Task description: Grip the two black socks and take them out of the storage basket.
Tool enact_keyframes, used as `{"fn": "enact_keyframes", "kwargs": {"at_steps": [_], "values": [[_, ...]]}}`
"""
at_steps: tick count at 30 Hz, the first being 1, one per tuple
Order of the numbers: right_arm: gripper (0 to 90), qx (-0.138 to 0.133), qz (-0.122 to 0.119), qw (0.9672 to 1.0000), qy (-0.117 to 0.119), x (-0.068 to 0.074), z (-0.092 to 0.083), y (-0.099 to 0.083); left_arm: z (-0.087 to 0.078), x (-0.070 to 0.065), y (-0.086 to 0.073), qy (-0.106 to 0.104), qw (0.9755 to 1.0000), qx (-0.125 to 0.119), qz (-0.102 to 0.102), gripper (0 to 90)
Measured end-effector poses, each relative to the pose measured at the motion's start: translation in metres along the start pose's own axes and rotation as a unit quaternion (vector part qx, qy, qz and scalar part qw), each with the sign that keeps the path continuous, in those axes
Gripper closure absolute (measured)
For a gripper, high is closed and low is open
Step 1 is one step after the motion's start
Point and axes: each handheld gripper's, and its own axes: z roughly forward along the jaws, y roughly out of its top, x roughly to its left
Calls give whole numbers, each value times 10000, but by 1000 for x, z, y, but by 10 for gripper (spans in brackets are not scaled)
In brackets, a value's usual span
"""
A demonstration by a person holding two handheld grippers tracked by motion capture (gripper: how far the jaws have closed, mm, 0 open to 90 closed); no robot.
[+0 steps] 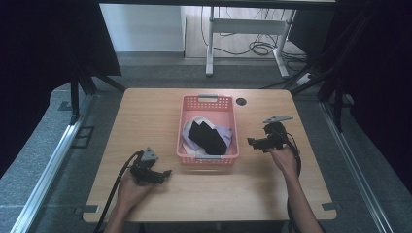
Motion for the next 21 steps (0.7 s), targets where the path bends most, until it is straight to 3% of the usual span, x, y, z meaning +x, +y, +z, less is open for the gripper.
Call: {"fn": "enact_keyframes", "kwargs": {"at_steps": [13,18,21], "values": [[7,-102,-12,9998,150,7,-8,8,0,0,0,0,10000,13,14,138],[5,-262,5,9990,351,11,-16,16,0,0,0,1,10000,11,15,138],[0,-379,-106,9984,405,15,-20,21,0,0,0,3,10000,8,14,138]]}}
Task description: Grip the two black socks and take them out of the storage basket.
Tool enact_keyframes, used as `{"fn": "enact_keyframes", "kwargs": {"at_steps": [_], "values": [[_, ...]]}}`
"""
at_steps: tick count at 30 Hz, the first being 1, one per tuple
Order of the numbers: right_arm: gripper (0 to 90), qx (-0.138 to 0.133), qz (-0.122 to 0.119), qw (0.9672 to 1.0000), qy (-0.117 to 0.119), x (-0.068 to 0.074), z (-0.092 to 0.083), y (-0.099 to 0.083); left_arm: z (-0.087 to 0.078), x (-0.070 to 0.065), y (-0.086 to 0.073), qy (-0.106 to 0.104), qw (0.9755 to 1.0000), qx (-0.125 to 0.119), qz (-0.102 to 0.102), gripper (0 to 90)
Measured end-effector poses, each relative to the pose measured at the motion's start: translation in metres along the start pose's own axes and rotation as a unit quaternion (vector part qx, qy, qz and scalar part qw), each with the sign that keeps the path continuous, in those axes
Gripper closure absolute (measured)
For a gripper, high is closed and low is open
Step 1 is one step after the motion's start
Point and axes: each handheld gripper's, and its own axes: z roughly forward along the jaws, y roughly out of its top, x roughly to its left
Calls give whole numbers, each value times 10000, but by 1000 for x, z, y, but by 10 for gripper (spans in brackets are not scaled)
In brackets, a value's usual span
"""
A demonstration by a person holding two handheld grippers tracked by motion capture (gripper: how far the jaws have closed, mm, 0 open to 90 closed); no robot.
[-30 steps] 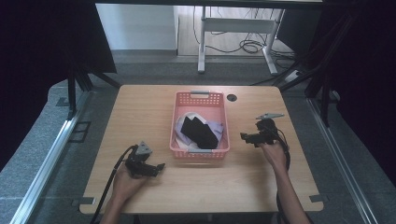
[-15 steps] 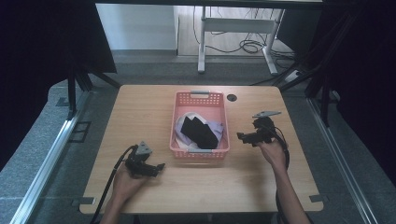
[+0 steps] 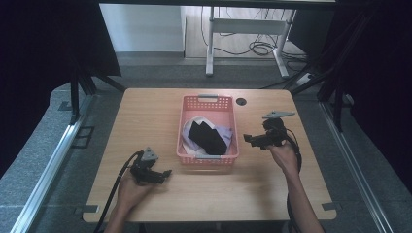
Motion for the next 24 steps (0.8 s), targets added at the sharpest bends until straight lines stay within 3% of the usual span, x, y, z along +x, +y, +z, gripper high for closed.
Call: {"fn": "enact_keyframes", "kwargs": {"at_steps": [11,24], "values": [[0,-28,-315,9994,106,22,6,20,0,0,0,2,10000,6,2,138],[14,150,-429,9975,534,46,29,35,0,0,0,2,10000,7,3,139]]}}
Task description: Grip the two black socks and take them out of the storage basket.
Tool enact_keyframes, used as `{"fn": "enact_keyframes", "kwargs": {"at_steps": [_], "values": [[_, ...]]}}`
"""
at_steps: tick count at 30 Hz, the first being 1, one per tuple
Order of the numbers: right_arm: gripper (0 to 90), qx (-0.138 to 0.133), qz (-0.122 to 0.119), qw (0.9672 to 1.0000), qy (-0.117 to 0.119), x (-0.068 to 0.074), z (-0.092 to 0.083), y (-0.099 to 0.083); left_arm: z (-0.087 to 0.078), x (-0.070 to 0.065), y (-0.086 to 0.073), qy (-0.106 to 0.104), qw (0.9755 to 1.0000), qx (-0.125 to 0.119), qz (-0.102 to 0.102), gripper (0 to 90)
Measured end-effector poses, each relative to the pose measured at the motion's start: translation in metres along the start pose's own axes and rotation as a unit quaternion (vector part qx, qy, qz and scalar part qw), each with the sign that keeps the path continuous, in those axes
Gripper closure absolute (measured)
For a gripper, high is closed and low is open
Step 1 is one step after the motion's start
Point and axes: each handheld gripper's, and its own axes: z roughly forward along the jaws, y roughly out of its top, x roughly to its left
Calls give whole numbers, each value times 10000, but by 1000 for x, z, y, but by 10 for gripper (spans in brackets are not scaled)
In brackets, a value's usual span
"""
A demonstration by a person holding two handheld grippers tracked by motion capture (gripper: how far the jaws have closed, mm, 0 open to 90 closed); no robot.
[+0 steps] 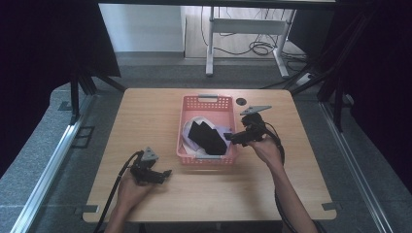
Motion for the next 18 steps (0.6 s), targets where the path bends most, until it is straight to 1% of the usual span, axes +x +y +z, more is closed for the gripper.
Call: {"fn": "enact_keyframes", "kwargs": {"at_steps": [4,6,7,8,12,13,14,16,18], "values": [[24,29,12,9999,103,6,8,4,0,0,0,-1,10000,0,0,138],[31,23,29,9998,185,9,12,7,0,0,0,0,10000,-1,-1,138],[50,33,50,9996,278,12,17,10,0,0,0,-1,10000,-3,-2,138],[50,33,50,9996,278,12,17,10,0,0,0,-1,10000,-3,-2,138],[55,13,-52,9992,400,18,25,17,0,0,0,-1,10000,-3,-4,139],[55,35,-23,9986,522,21,30,20,0,0,0,-1,10000,-3,-4,138],[55,35,-23,9986,522,21,30,20,0,0,0,0,10000,-1,-2,138],[55,72,-100,9986,522,26,35,23,0,0,0,0,10000,-2,-3,138],[62,168,-143,9980,599,29,41,25,0,0,0,0,10000,-1,-1,139]]}}
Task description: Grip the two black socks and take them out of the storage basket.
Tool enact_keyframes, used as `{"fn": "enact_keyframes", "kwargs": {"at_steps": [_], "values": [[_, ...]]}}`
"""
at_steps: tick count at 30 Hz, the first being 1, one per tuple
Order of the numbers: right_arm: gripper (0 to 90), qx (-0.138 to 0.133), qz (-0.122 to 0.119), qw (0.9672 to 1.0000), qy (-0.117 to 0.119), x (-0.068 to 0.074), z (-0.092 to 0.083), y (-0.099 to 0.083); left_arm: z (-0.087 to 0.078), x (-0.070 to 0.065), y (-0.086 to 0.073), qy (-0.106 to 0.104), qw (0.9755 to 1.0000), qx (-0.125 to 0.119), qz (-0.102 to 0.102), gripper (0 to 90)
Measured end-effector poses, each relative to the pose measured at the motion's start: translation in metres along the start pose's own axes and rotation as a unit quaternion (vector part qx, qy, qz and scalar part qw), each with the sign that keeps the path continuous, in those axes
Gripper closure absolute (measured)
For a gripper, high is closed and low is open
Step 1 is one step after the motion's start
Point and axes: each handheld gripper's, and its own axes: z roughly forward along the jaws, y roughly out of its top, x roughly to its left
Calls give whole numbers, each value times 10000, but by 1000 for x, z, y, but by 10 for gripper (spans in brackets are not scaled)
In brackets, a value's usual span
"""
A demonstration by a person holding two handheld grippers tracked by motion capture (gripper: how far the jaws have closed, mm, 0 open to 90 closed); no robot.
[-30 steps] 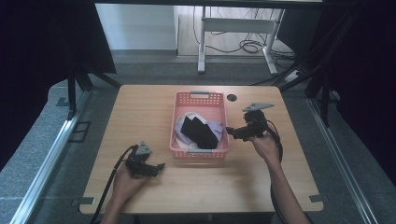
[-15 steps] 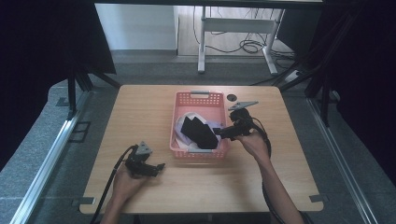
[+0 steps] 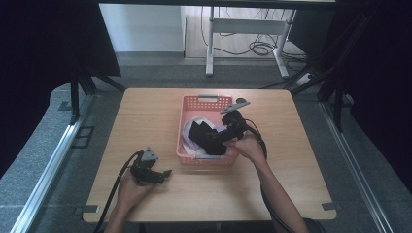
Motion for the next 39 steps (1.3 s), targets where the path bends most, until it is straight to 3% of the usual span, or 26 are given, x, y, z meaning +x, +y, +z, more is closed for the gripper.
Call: {"fn": "enact_keyframes", "kwargs": {"at_steps": [6,11,17,21,22,27,29,31,32,39], "values": [[205,95,-176,9998,-33,10,19,9,0,0,0,-2,10000,-5,-3,138],[321,185,-209,9996,83,16,35,14,0,0,0,-3,10000,-7,-5,138],[394,486,-291,9984,53,19,57,16,0,0,0,3,10000,-4,6,139],[458,932,-295,9951,-167,18,74,14,0,0,0,1,10000,3,4,138],[458,932,-295,9951,-167,18,74,14,0,0,0,1,10000,3,4,138],[686,1112,-251,9930,-298,18,80,11,0,0,0,-3,10000,8,6,138],[781,1096,-236,9931,-341,17,79,11,0,0,0,-4,10000,8,5,138],[819,1037,-240,9937,-363,17,74,12,0,0,0,-4,10000,7,4,138],[832,857,-230,9954,-368,17,68,14,0,0,0,-4,10000,8,5,138],[835,399,-196,9987,-246,18,43,28,0,0,0,-8,10000,-3,-9,138]]}}
